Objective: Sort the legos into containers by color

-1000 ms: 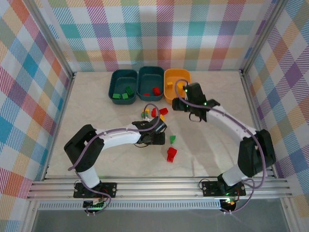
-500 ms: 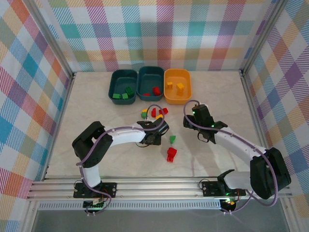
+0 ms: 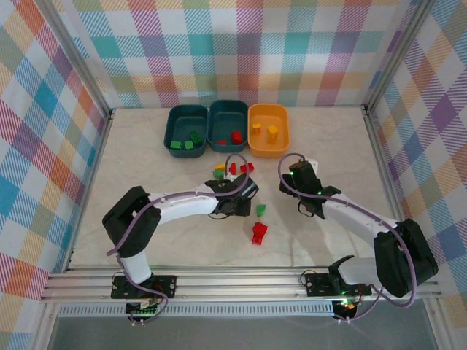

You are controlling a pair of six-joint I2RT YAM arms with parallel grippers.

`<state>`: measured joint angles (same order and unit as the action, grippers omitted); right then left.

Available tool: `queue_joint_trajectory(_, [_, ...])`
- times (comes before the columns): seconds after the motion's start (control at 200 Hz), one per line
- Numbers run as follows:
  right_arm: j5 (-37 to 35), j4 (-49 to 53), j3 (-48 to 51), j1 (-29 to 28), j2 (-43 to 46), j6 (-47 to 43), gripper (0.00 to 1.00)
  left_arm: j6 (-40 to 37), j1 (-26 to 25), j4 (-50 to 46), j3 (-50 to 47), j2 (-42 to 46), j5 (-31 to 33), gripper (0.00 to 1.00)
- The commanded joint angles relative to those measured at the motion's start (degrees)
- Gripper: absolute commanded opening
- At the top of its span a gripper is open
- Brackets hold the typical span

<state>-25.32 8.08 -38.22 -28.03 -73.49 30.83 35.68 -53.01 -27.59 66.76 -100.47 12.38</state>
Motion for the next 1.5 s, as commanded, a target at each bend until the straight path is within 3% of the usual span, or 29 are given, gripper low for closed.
queue_joint_trajectory(0.0, [-4.2,-0.9,1.6,1.1,2.9,3.4,0.78,-3.3,0.0,-1.0,6.5,2.1,-0.6,0.57])
queue_joint_trajectory(0.15, [-4.8,0.3,3.0,4.1,4.2,6.7,0.78,-5.0,4.5,-1.4,17.7,-4.8,-5.2,0.57])
queue_joint_trajectory(0.3, [-1.6,0.0,4.3,7.1,4.6,8.6,0.78,-8.0,8.2,-4.6,34.8,-15.8,-8.2,0.57])
queue_joint_trajectory(0.695, [4.7,-2.3,5.9,7.5,6.7,9.8,0.78,-16.1,13.9,-13.9,73.8,-41.8,-10.2,0.6])
queue_joint_trajectory(1.1, [8.7,-4.3,6.3,7.5,7.6,8.8,0.78,-17.0,16.1,-8.2,78.0,-47.9,-11.7,0.66])
queue_joint_trajectory(1.16, [9.0,-4.3,6.3,7.5,7.6,8.6,0.78,-17.1,16.3,-7.7,79.0,-48.7,-12.5,0.69])
queue_joint_trajectory(1.24, [9.3,-4.3,6.3,7.5,7.8,8.3,0.78,-17.6,16.3,-8.1,81.2,-49.8,-12.9,0.81])
queue_joint_trajectory(1.495, [10.3,-4.8,6.2,7.4,7.9,7.6,0.79,-17.6,16.1,-9.0,82.8,-47.1,-16.5,0.84])
